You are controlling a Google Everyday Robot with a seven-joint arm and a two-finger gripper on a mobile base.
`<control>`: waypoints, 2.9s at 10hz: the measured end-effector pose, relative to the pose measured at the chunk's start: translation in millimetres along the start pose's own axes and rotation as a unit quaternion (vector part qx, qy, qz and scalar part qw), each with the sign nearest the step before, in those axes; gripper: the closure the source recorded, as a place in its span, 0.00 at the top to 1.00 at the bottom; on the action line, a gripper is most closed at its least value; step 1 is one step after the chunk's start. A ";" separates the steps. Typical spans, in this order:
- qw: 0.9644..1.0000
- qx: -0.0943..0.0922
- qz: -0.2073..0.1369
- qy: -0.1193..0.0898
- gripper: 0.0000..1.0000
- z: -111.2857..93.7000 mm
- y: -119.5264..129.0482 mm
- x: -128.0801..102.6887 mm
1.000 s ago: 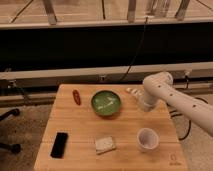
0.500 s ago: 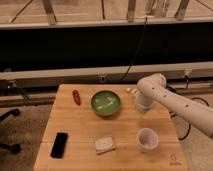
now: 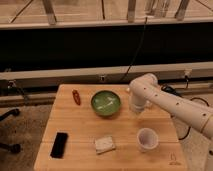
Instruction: Push the ceramic bowl across the table
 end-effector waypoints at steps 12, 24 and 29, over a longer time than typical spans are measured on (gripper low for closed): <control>0.995 -0.026 -0.096 0.006 0.04 29.7 -46.5 -66.8; 0.990 -0.037 -0.135 0.007 0.04 46.9 -76.3 -104.5; 0.984 -0.035 -0.175 0.010 0.04 52.0 -86.0 -138.3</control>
